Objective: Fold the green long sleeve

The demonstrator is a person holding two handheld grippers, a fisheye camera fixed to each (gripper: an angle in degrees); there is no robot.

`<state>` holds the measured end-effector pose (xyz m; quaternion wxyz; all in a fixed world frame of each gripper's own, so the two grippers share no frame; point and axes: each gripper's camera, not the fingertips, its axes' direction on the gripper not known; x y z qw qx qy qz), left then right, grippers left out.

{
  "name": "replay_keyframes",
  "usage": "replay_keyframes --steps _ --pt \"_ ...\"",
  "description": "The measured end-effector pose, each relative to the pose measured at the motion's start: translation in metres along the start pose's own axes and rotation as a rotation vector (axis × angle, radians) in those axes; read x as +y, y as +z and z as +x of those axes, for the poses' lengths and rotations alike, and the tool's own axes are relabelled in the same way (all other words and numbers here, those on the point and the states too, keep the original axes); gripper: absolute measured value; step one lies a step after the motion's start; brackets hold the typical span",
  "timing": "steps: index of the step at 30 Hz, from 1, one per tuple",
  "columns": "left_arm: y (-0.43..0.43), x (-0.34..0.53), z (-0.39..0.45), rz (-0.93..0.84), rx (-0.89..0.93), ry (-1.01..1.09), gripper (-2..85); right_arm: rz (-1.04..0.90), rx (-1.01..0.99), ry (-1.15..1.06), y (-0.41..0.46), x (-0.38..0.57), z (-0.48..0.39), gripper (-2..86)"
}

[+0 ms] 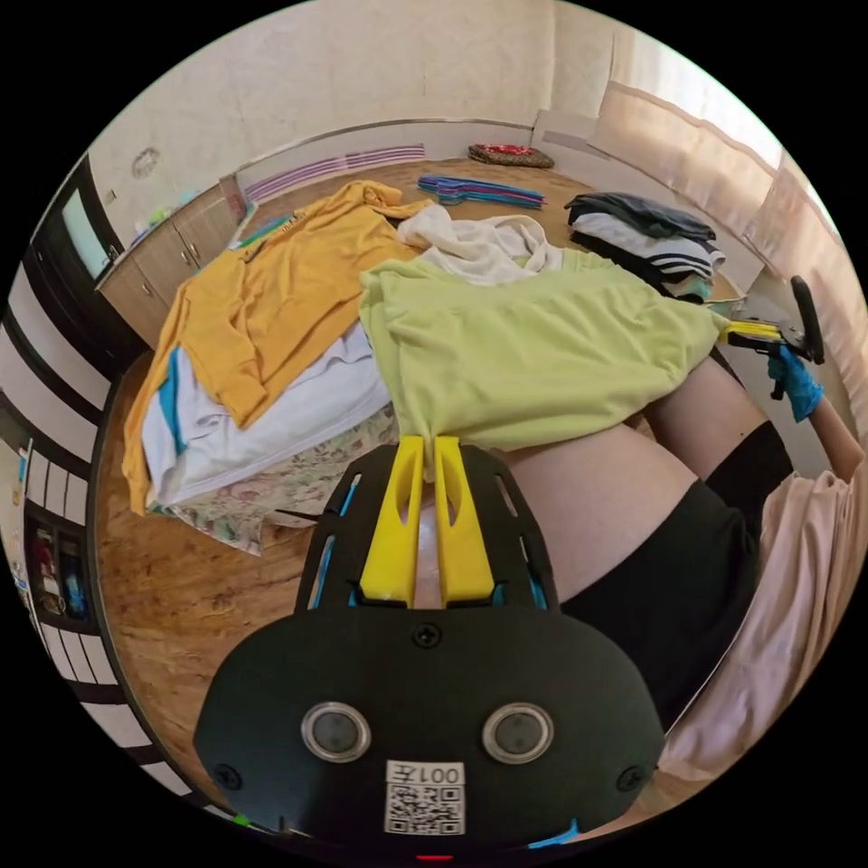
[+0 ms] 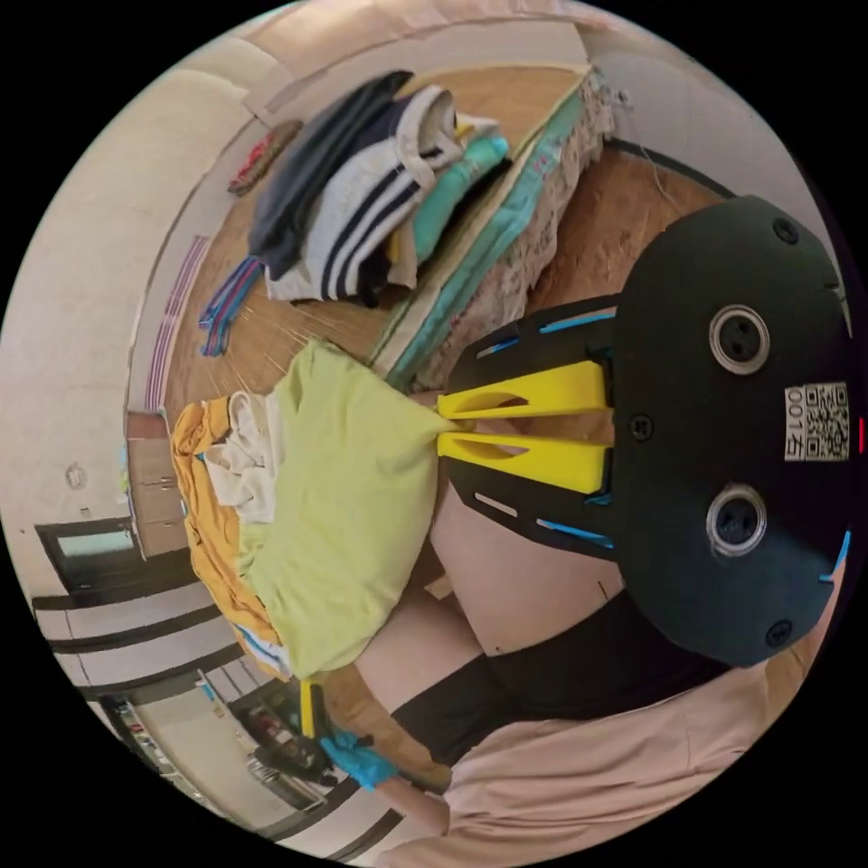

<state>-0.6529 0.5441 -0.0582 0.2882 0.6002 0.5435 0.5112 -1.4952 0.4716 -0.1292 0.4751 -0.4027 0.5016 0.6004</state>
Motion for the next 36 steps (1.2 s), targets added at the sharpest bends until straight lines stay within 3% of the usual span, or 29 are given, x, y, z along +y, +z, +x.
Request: replay_keyframes --steps 2,6,9,18,24,30,36 --pt "-0.010 0.003 -0.003 0.003 -0.006 -0.001 -1.4 -0.017 0.068 -0.028 -0.005 0.000 -0.003 2.2" --pt "0.009 0.017 -0.012 -0.096 0.061 -0.020 -1.3 -0.049 -0.014 0.049 0.014 0.015 0.003 1.8" --pt "-0.005 0.015 -0.009 -0.049 0.067 -0.053 -1.4 0.023 0.039 0.054 0.001 0.016 -0.005 1.7" --pt "-0.005 0.011 -0.006 -0.176 0.089 0.090 -1.4 0.031 0.019 0.116 0.002 0.031 -0.011 1.5" --pt "-0.020 0.002 -0.005 -0.206 0.111 0.150 -1.5 -0.006 0.057 0.000 -0.003 0.022 -0.019 1.2" --pt "-0.047 -0.004 -0.026 -0.122 0.023 0.073 -1.2 -0.001 0.068 0.023 -0.010 0.017 0.001 0.8" --pt "-0.021 -0.053 -0.024 -0.026 0.011 0.022 0.5 0.095 0.086 0.034 0.005 -0.035 0.014 1.1"
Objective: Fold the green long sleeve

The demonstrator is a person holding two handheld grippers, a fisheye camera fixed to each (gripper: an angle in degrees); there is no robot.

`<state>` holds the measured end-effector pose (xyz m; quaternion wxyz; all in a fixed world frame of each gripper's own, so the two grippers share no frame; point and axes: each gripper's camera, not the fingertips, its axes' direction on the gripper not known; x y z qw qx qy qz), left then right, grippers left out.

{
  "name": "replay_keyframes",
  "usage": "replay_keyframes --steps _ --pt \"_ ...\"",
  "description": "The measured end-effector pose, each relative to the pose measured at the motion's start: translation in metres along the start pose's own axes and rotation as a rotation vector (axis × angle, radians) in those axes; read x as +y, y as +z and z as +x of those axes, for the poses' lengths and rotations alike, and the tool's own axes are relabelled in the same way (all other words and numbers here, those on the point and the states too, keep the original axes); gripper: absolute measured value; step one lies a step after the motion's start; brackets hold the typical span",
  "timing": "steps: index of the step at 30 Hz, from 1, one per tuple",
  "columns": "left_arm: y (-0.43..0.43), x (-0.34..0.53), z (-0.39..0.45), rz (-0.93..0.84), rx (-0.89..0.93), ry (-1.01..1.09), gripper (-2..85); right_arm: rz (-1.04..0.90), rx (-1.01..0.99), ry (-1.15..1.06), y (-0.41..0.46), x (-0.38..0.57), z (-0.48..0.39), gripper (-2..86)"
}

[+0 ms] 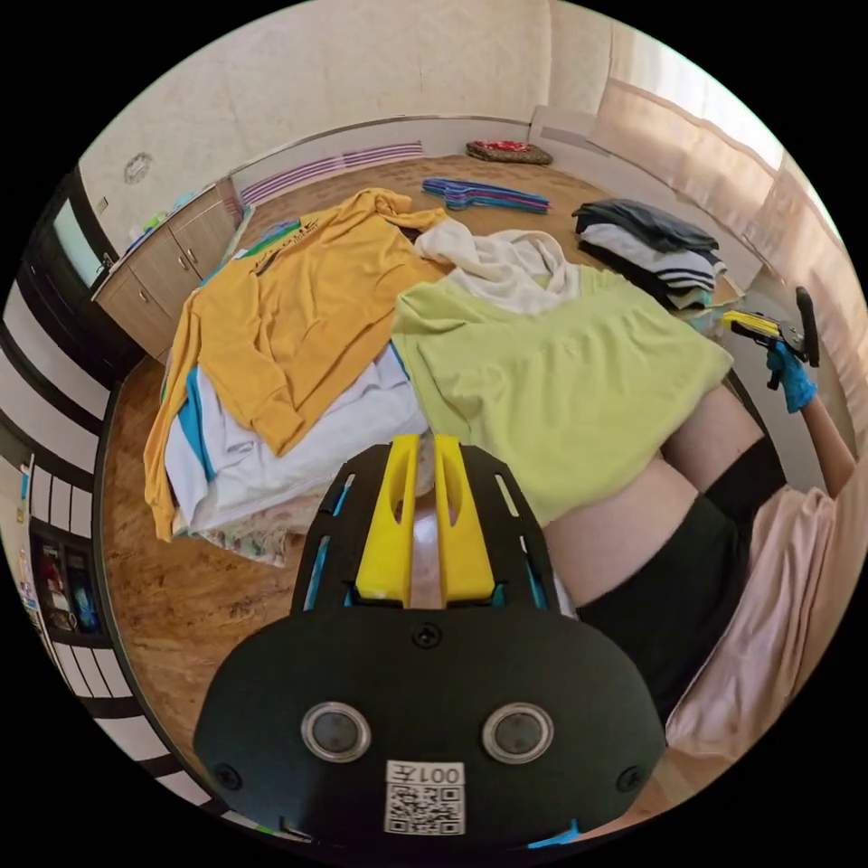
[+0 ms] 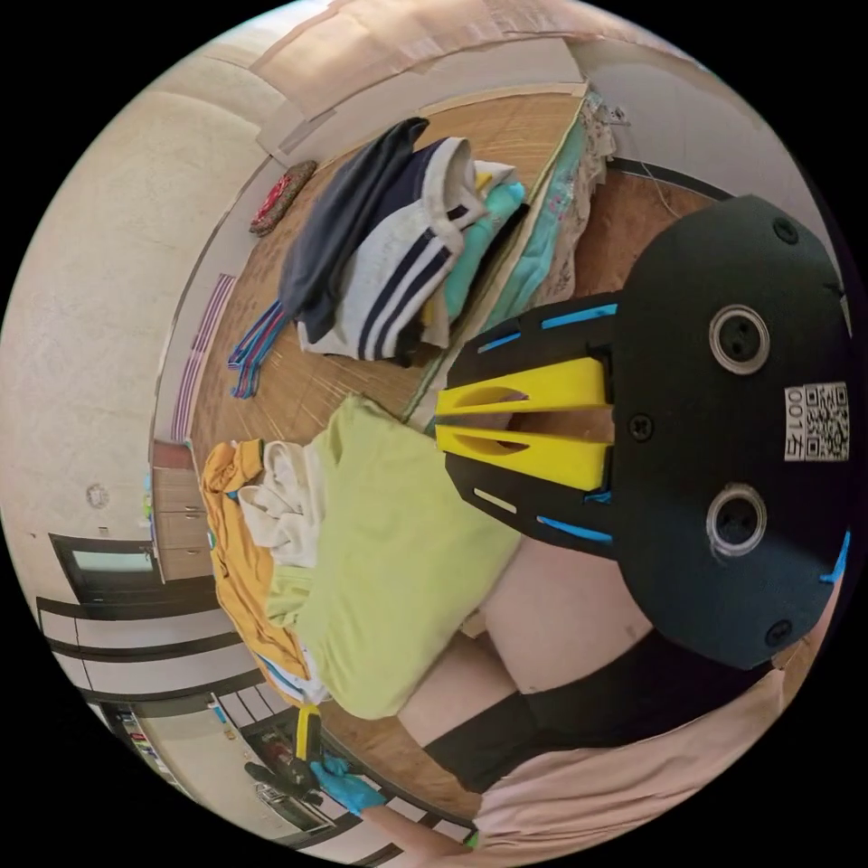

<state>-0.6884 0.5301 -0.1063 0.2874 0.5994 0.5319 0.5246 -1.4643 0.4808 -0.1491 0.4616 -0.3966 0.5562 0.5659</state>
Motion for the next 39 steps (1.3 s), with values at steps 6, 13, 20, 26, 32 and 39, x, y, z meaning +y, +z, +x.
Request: replay_keyframes --steps 6,13,20,26,32,39 --pt "0.050 -0.065 -0.003 0.014 0.029 -0.094 2.8 0.056 -0.071 0.110 0.053 -0.063 0.019 3.2" --pt "0.098 -0.089 -0.009 -0.043 0.022 -0.187 4.9 -0.084 -0.151 0.215 0.127 -0.105 0.039 7.7" --pt "0.110 -0.080 -0.004 -0.026 0.035 -0.220 2.2 -0.121 -0.148 0.208 0.157 -0.120 0.034 3.1" --pt "0.074 -0.067 0.003 0.065 -0.008 -0.258 -1.1 0.039 -0.039 0.222 0.132 -0.126 0.023 1.8" --pt "0.083 -0.065 0.006 0.025 -0.058 -0.234 -1.1 -0.019 0.031 0.173 0.158 -0.149 0.012 1.7" --pt "0.075 -0.049 0.009 0.056 -0.043 -0.277 -0.9 0.030 0.054 0.177 0.167 -0.158 -0.005 1.2"
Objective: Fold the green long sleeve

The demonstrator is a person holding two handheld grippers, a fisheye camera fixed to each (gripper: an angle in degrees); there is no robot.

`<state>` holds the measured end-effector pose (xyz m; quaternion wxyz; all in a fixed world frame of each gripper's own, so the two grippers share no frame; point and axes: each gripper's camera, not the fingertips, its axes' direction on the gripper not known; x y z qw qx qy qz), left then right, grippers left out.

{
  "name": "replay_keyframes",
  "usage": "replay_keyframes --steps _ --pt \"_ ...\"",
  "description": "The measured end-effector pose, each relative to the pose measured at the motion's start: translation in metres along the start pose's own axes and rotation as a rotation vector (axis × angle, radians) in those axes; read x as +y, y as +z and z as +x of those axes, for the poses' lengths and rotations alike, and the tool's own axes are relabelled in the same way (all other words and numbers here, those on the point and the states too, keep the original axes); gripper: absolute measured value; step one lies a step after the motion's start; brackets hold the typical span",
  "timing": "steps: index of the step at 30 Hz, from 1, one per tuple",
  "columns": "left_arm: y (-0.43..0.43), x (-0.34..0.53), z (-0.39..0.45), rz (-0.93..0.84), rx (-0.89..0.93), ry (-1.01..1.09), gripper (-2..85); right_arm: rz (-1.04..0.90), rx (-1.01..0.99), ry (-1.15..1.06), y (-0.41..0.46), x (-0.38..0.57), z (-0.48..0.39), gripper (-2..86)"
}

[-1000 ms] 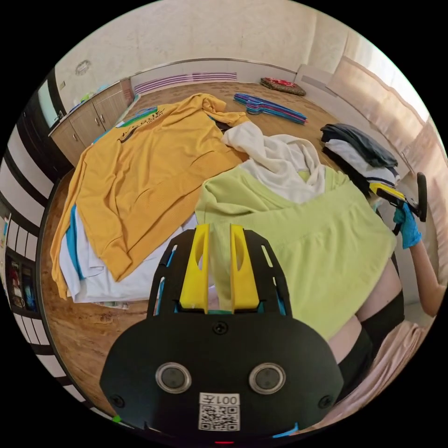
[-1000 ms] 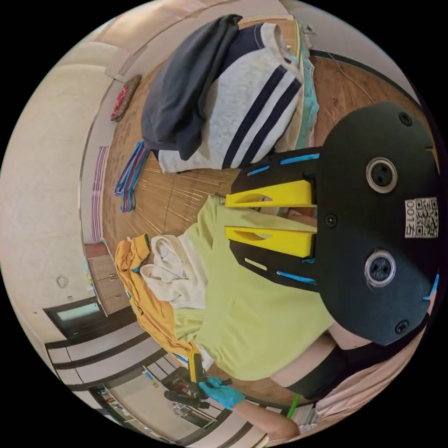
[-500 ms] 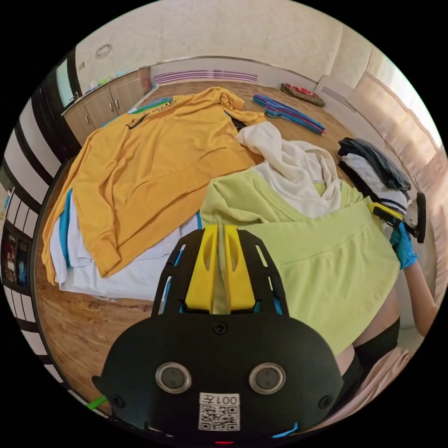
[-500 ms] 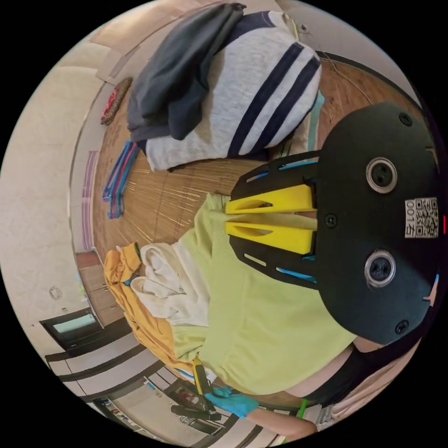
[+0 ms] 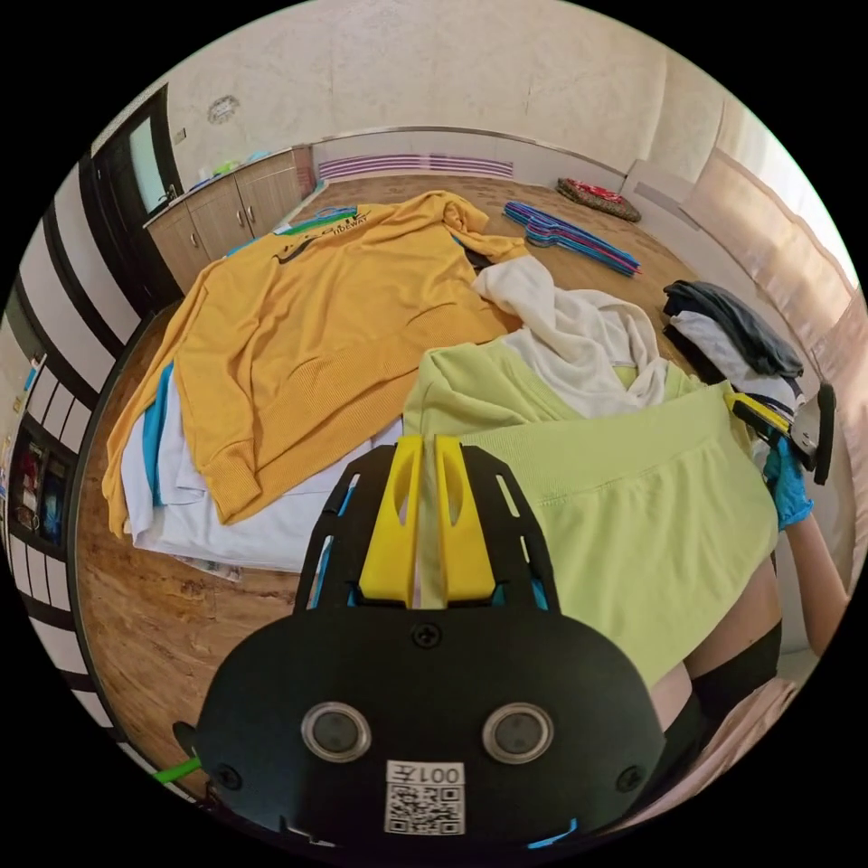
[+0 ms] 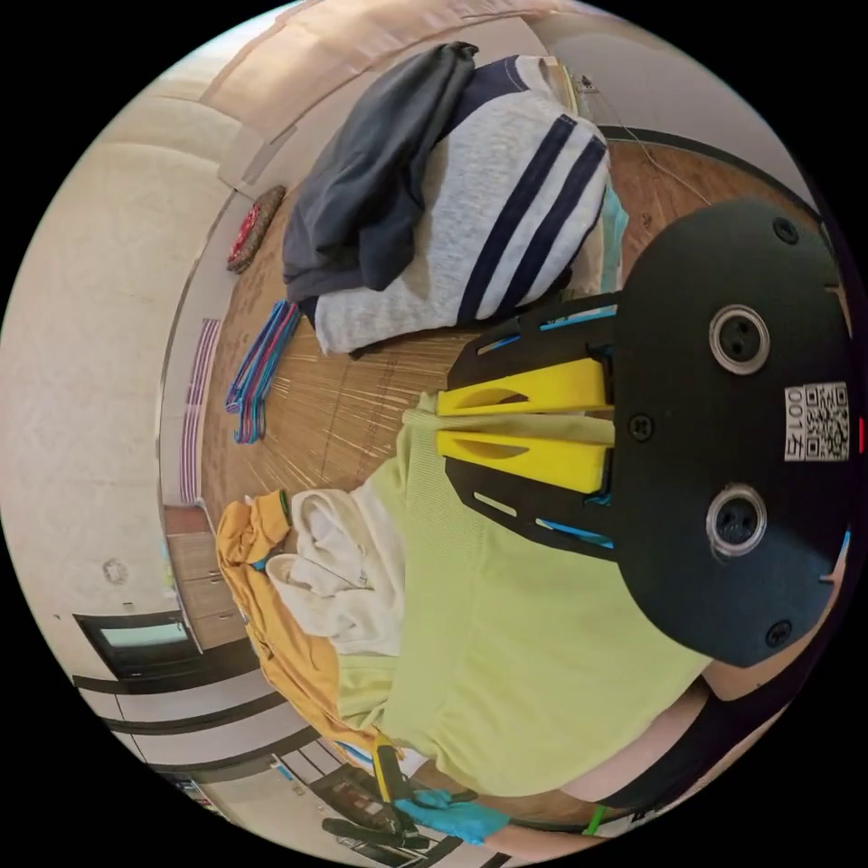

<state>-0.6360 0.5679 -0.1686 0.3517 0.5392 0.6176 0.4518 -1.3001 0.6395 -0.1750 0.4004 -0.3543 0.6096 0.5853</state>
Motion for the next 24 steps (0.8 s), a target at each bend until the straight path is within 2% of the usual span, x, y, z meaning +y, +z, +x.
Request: replay_keyframes --steps 5,11,15,18,22,24 --pt "0.010 0.005 -0.001 -0.044 0.043 -0.023 -0.1 -0.082 -0.068 0.019 0.024 -0.009 -0.005 0.7" --pt "0.000 0.012 0.009 -0.037 -0.001 0.009 -1.1 -0.005 -0.057 0.015 0.015 -0.017 -0.022 0.6" --pt "-0.032 0.006 0.020 0.059 -0.050 0.074 -1.4 0.104 -0.027 -0.010 -0.003 -0.028 -0.037 0.6" --pt "-0.031 -0.013 0.025 0.056 -0.108 0.138 -1.3 0.045 -0.002 -0.033 0.014 -0.040 -0.046 0.8" --pt "0.018 -0.027 0.020 -0.056 -0.097 0.165 -1.2 -0.086 0.004 -0.020 0.060 -0.042 -0.058 0.8" --pt "0.036 -0.025 0.017 -0.087 -0.096 0.156 -1.2 -0.077 -0.014 -0.016 0.070 -0.041 -0.063 0.8"
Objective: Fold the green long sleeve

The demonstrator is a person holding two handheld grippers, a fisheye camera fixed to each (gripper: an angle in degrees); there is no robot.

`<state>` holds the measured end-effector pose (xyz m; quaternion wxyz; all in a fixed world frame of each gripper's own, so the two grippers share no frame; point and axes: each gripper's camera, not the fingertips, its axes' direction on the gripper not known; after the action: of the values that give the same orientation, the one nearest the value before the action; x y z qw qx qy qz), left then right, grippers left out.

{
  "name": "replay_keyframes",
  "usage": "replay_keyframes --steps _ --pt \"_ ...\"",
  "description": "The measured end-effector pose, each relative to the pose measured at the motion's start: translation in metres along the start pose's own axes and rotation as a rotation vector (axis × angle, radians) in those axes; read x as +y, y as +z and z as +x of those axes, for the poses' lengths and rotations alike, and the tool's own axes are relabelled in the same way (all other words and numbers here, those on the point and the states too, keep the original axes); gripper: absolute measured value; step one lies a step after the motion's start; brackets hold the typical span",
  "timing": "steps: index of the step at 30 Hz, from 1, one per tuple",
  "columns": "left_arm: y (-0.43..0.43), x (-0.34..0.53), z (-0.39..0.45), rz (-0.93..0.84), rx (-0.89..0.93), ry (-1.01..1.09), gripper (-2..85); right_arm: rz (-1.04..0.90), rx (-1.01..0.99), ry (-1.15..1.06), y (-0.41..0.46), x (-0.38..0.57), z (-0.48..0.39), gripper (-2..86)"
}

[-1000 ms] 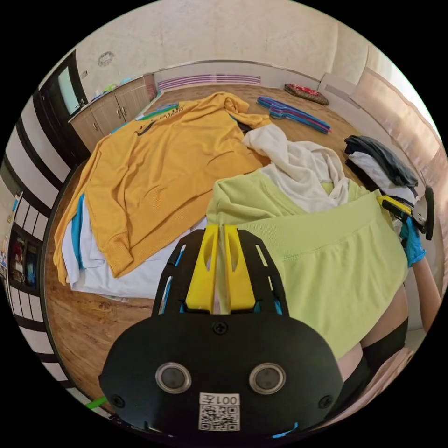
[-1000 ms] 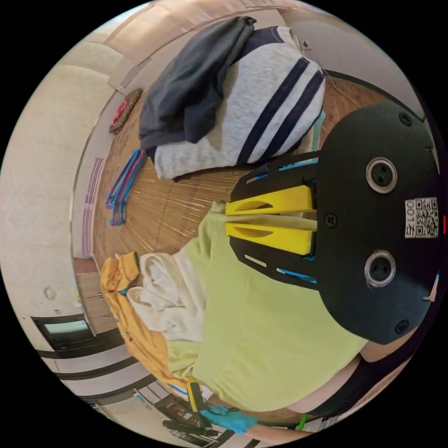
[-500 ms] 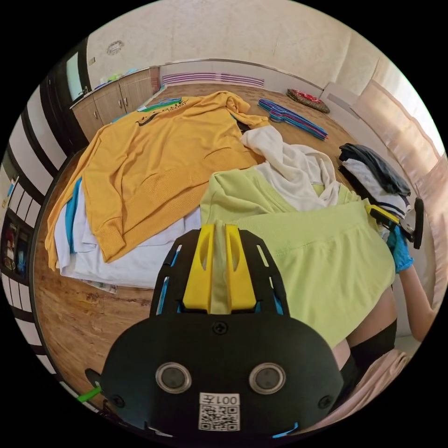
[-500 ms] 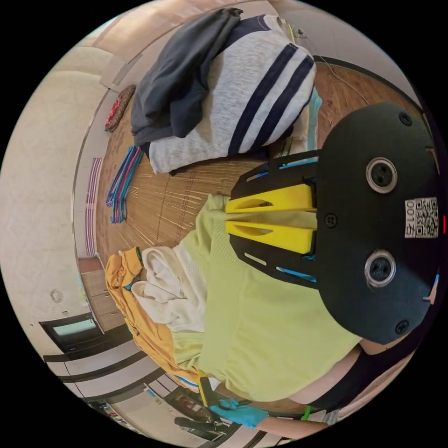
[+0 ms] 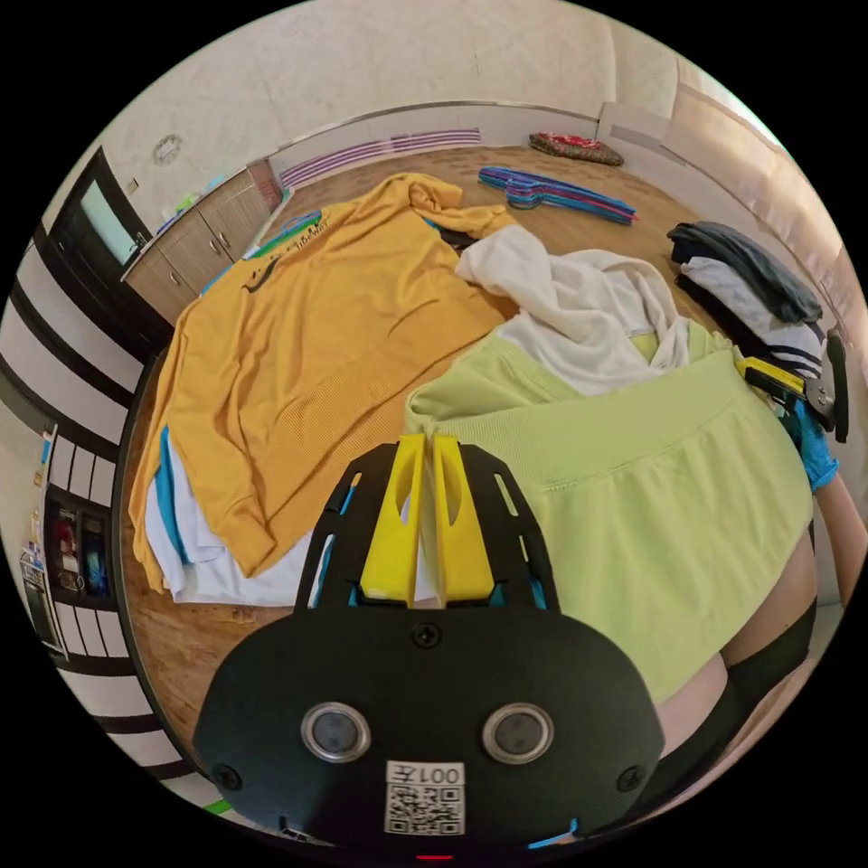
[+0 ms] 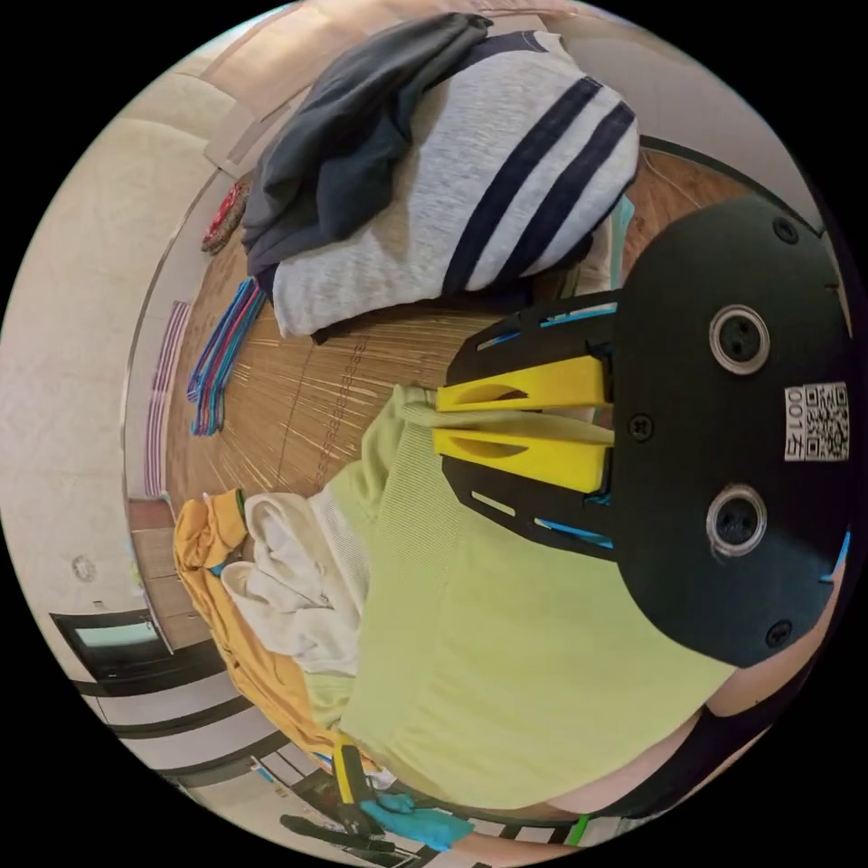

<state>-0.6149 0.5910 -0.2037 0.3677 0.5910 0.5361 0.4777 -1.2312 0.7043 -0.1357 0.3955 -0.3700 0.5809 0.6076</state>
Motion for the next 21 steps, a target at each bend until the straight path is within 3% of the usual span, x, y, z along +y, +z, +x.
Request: replay_keyframes --steps 11,16,21 --pt "-0.040 0.075 -0.049 0.069 0.109 -0.044 0.8 0.122 0.057 -0.108 -0.037 -0.027 -0.050 2.9" --pt "-0.042 0.134 -0.047 -0.006 0.283 0.149 2.8 0.172 -0.132 -0.295 -0.046 -0.064 -0.121 5.7" --pt "-0.028 0.163 -0.050 -0.069 0.355 0.177 4.0 0.151 -0.391 -0.519 -0.037 -0.100 -0.210 4.0"
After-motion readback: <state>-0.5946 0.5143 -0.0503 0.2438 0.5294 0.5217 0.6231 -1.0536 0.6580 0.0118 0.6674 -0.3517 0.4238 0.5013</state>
